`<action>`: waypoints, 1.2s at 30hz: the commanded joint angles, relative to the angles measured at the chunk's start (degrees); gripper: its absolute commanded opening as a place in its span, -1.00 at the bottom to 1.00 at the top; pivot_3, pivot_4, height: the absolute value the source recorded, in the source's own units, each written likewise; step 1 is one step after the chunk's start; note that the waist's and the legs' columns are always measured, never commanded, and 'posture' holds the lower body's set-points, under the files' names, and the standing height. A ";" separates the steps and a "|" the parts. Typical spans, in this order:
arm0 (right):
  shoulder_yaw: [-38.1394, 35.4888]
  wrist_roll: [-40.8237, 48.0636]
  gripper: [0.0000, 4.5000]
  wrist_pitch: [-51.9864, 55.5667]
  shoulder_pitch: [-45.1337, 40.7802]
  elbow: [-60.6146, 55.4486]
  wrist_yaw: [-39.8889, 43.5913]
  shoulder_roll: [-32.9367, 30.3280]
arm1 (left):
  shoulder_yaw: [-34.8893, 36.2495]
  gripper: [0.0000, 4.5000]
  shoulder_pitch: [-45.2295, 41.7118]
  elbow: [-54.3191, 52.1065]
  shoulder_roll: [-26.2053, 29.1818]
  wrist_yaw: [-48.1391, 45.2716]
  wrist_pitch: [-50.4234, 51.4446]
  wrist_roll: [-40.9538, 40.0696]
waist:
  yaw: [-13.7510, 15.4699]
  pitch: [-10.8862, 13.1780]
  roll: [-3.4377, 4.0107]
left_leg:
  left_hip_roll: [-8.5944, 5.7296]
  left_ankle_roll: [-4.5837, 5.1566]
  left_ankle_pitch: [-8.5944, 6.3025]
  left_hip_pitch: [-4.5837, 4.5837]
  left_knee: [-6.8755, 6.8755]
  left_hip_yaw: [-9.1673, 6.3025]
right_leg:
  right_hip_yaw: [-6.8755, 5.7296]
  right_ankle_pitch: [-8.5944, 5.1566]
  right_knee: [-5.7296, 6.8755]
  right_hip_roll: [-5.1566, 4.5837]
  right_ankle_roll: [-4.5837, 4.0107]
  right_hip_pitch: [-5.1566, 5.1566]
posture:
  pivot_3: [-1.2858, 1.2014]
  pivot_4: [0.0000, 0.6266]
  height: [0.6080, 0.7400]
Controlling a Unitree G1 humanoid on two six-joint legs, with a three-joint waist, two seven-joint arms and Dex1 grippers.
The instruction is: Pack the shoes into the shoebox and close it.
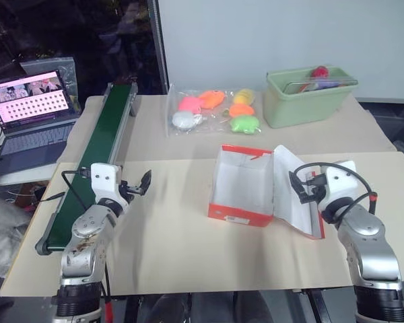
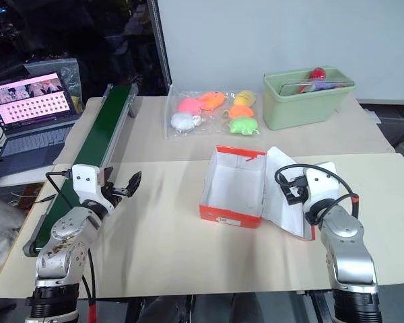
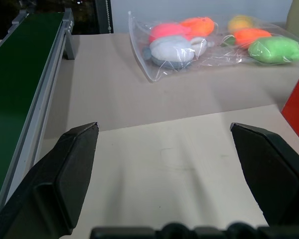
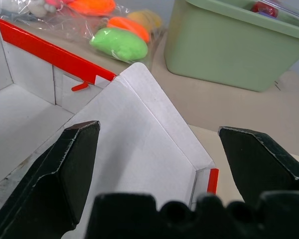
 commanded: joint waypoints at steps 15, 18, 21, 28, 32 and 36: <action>20.68 26.50 0.99 19.02 -19.42 -14.87 32.62 -4.72 | 0.88 1.00 -0.18 -3.79 0.90 3.12 0.32 0.51 | -0.01 0.13 -0.21 | 0.18 0.02 -0.13 0.03 -0.02 0.05 | -0.08 0.28 -0.18 0.12 -0.45 0.02 | 0.03 -0.52 1.00; 24.76 25.10 0.99 17.98 -21.20 -12.94 35.56 -4.54 | 3.24 1.00 1.38 -6.11 1.75 3.71 0.56 0.05 | 0.00 0.15 -0.23 | 0.18 0.00 -0.12 0.03 -0.02 0.09 | -0.05 0.27 -0.17 0.12 -0.43 -0.01 | 0.03 -0.52 1.00; 26.21 24.09 0.99 17.11 -22.54 -10.70 35.86 -3.29 | 7.58 1.00 2.75 -6.70 5.33 3.39 1.17 0.35 | -0.12 0.15 -0.23 | 0.30 -0.04 -0.12 0.08 -0.02 0.15 | -0.04 0.13 -0.15 0.21 -0.19 -0.02 | 0.03 -0.52 1.00; 27.75 22.20 0.99 15.89 -23.22 -7.83 36.11 -1.84 | 23.19 1.00 13.91 -2.06 15.29 -4.70 1.92 -4.53 | -0.58 0.17 -0.25 | 1.06 -0.60 -0.60 0.27 -0.07 0.17 | -0.01 0.27 -0.01 1.05 -1.01 -0.26 | 0.03 -0.52 1.00; 27.98 20.90 0.99 15.53 -22.98 -7.01 35.82 -1.23 | 24.10 1.00 17.31 -2.55 13.54 -4.72 3.09 -5.67 | 0.24 0.18 -0.28 | 1.09 -0.64 -0.63 0.23 -0.04 0.17 | -0.07 0.30 -0.05 1.06 -1.08 -0.22 | 0.03 -0.52 1.00; 27.29 20.44 0.99 15.69 -22.71 -6.89 34.87 -0.57 | 22.36 1.00 18.79 -3.96 11.54 -5.03 3.76 -6.78 | 0.39 0.18 -0.30 | 1.09 -0.68 -0.61 0.33 0.00 0.20 | -0.05 0.24 -0.10 1.05 -0.96 -0.09 | 0.03 -0.52 1.00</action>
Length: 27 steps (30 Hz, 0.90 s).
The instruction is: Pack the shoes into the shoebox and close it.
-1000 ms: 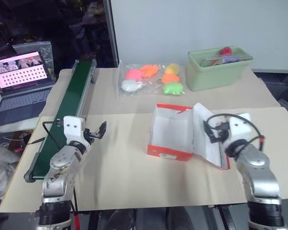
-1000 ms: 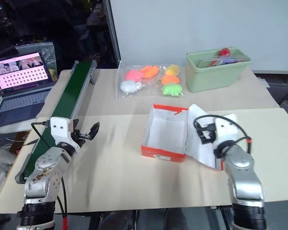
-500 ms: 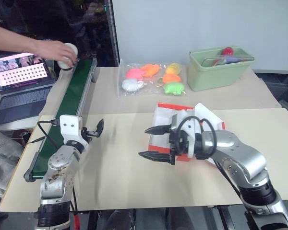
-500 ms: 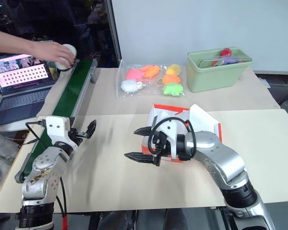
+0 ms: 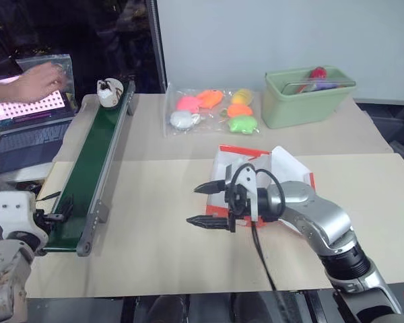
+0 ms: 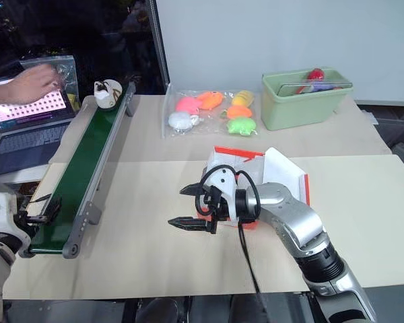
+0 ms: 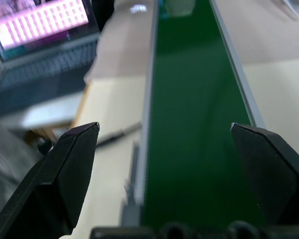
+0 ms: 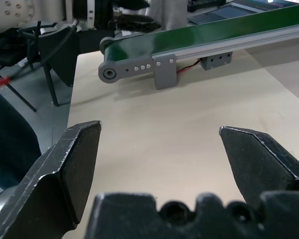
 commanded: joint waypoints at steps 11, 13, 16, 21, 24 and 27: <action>-1.58 -0.61 0.99 -1.63 0.27 -1.31 -2.07 1.09 | -1.55 1.00 -3.26 1.52 1.12 -0.98 -0.95 0.21 | -0.12 0.00 0.00 | 0.21 -0.04 -0.03 -0.02 -0.01 0.05 | 0.00 0.13 0.01 0.21 -0.21 -0.08 | 0.03 -0.52 1.00; -1.78 -0.76 0.99 -1.74 0.42 -1.31 -2.63 1.41 | -2.03 1.00 -4.13 2.26 1.33 -1.11 -1.17 0.43 | -0.11 0.00 0.00 | 0.35 -0.09 -0.06 -0.01 -0.01 0.08 | 0.02 0.14 -0.01 0.33 -0.23 -0.07 | 0.03 -0.52 1.00; -2.04 -0.76 0.99 -1.61 0.65 -1.66 -3.20 1.61 | -2.85 1.00 -5.07 2.75 1.23 -1.24 -1.30 0.52 | -0.14 0.00 0.00 | 0.56 -0.18 -0.12 0.00 -0.01 0.14 | 0.02 0.18 -0.07 0.54 -0.30 -0.08 | 0.03 -0.52 1.00; -2.39 -0.44 0.99 -1.20 0.98 -2.41 -4.11 1.85 | -4.31 1.00 -5.50 3.00 0.81 -1.28 -1.52 1.01 | -0.42 0.00 0.00 | 0.80 -0.31 -0.20 0.00 -0.01 0.16 | 0.03 0.24 -0.11 0.78 -0.43 -0.15 | 0.03 -0.52 1.00; -2.76 -0.31 0.99 -0.84 1.29 -2.84 -4.55 1.79 | -4.42 1.00 -6.13 3.60 0.92 -0.84 -1.83 1.34 | -0.65 0.00 0.00 | 0.80 -0.31 -0.20 0.00 -0.01 0.18 | 0.03 0.25 -0.12 0.78 -0.45 -0.14 | 0.03 -0.52 1.00; -2.93 -0.23 0.99 -0.72 1.61 -3.07 -4.72 1.74 | -3.93 1.00 -6.83 4.75 1.07 0.00 -2.45 2.08 | -0.71 0.00 0.00 | 0.81 -0.32 -0.20 0.02 -0.01 0.18 | 0.03 0.25 -0.11 0.78 -0.45 -0.14 | 0.03 -0.52 1.00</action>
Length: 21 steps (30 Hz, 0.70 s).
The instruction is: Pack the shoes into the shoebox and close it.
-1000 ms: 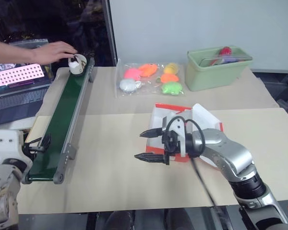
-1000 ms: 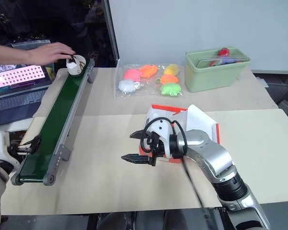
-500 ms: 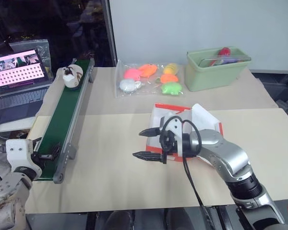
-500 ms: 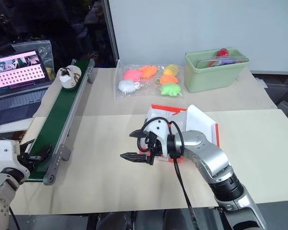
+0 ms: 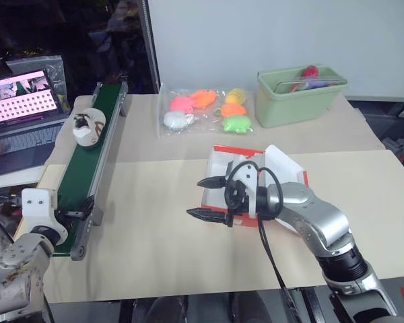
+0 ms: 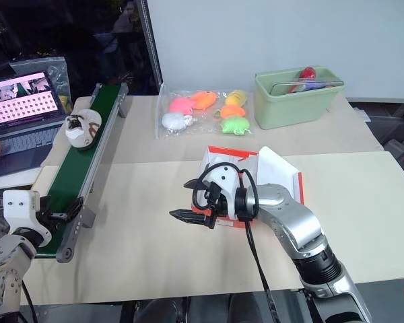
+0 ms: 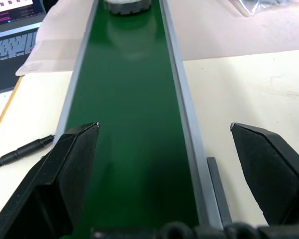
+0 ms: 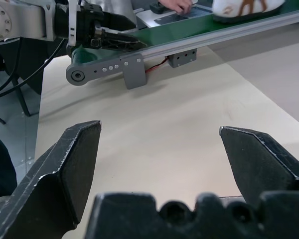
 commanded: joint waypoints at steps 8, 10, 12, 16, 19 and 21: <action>-1.59 1.00 0.99 -0.61 0.10 -2.46 -1.02 0.50 | 1.32 1.00 -2.95 2.48 0.65 3.31 -3.30 2.11 | -0.17 0.00 0.00 | 0.00 0.01 -0.01 0.02 0.00 0.02 | 0.01 0.01 -0.01 0.00 -0.01 0.01 | 0.03 -0.52 1.00; -1.65 0.96 0.99 -0.65 0.25 -2.59 -1.05 0.38 | 1.16 1.00 -2.94 2.43 0.58 3.39 -3.34 2.23 | -0.16 0.00 0.00 | 0.00 0.00 -0.01 0.02 0.00 0.02 | 0.01 0.01 0.00 0.00 -0.01 0.00 | 0.03 -0.52 1.00; -1.71 0.97 0.99 -0.62 0.33 -2.73 -1.12 0.31 | 1.07 1.00 -2.86 2.34 0.55 3.41 -3.34 2.28 | -0.15 0.00 0.00 | 0.00 0.00 -0.01 0.02 0.00 0.02 | 0.01 0.01 0.00 0.00 -0.01 0.01 | 0.03 -0.52 1.00; -1.87 1.09 0.99 -0.55 0.40 -2.95 -1.25 0.30 | 1.07 1.00 -2.76 2.29 0.44 3.42 -3.26 2.54 | -0.15 0.00 0.00 | 0.00 0.00 -0.01 0.03 0.00 0.02 | 0.01 0.01 0.00 0.00 -0.01 0.01 | 0.03 -0.52 1.00; -2.04 1.20 0.99 -0.42 0.21 -3.07 -1.44 0.37 | 0.97 1.00 -2.99 2.70 0.53 3.55 -2.84 2.75 | -0.15 0.00 0.00 | 0.00 0.00 -0.01 0.02 0.00 0.02 | 0.02 0.01 0.00 0.00 -0.02 0.01 | 0.03 -0.52 1.00; -2.27 1.42 0.99 -0.27 0.14 -3.23 -1.54 0.35 | 0.78 1.00 -3.33 3.10 0.65 3.92 -1.93 2.88 | -0.14 0.00 0.00 | 0.00 0.00 -0.01 0.03 0.00 0.02 | 0.02 0.01 0.00 0.00 -0.02 0.01 | 0.03 -0.52 1.00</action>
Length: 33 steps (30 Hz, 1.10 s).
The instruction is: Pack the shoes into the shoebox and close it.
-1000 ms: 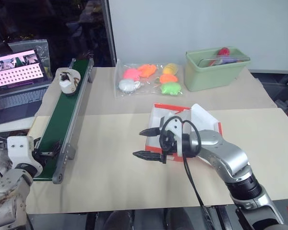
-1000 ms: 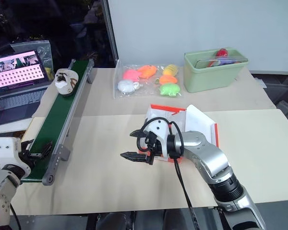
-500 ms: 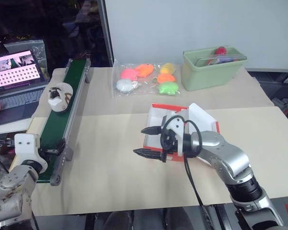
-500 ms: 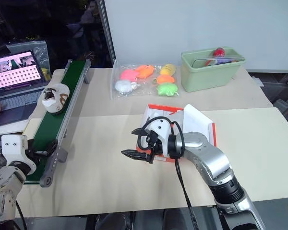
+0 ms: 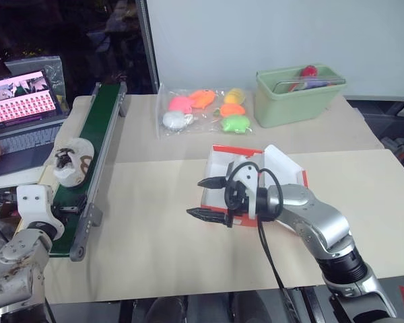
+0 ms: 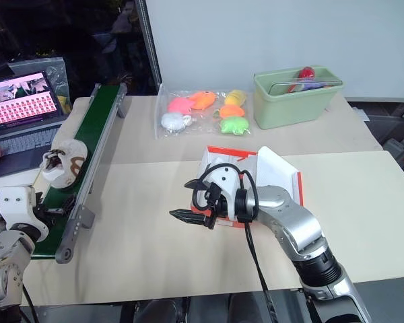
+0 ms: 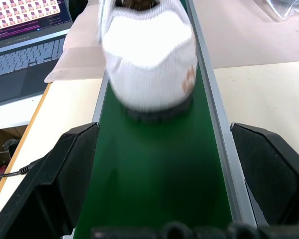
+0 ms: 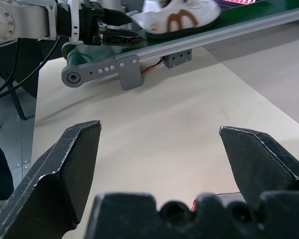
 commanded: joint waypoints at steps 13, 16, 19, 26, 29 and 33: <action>-2.78 1.88 1.00 -0.22 -1.52 -2.64 -0.76 0.07 | -0.79 0.26 -6.65 -2.03 0.44 3.83 2.76 -0.09 | 0.08 0.00 0.00 | -0.01 0.00 0.00 0.00 0.00 0.00 | 0.00 0.00 0.01 0.00 0.00 0.01 | 0.03 -0.52 1.00; -2.96 1.82 1.00 -0.34 -1.83 -2.37 -0.90 0.30 | -0.85 0.26 -8.56 -3.08 0.38 5.87 2.79 0.74 | 0.07 0.00 -0.01 | 0.00 -0.01 0.00 -0.01 0.00 0.00 | -0.01 0.00 0.03 0.01 0.00 0.00 | 0.03 -0.52 1.00; -3.24 1.43 1.00 -0.60 -2.37 -1.58 -1.75 1.03 | -1.41 0.26 -12.22 -4.99 -0.08 10.21 0.84 3.17 | 0.07 0.00 -0.01 | -0.01 -0.01 0.00 -0.01 0.01 0.00 | 0.00 0.01 0.02 0.01 -0.01 0.00 | 0.03 -0.52 1.00; -14.30 12.41 1.00 7.69 -9.03 8.33 -13.64 14.92 | -15.81 0.26 -22.07 -15.73 -5.18 12.62 -5.25 8.57 | 0.09 0.00 -0.05 | -0.02 -0.06 0.03 -0.04 0.01 0.03 | 0.02 0.09 -0.01 0.01 -0.14 0.00 | 0.03 -0.52 1.00; -19.23 17.14 1.00 13.33 -12.31 13.04 -19.41 20.35 | -21.39 0.26 -22.29 -20.31 -9.64 7.27 -0.63 1.21 | 0.16 -0.02 -0.03 | -0.03 -0.06 0.03 -0.04 0.03 0.02 | 0.05 0.12 -0.02 0.00 -0.18 0.03 | 0.03 -0.52 1.00; -28.34 28.56 1.00 21.68 -16.69 20.40 -28.46 26.77 | -26.37 0.26 -20.21 -26.84 -13.60 4.28 5.89 -7.15 | -0.96 -0.01 -0.03 | -0.01 -0.03 0.02 -0.16 0.03 0.06 | 0.15 0.13 0.27 0.07 -0.20 -0.19 | 0.03 -0.52 1.00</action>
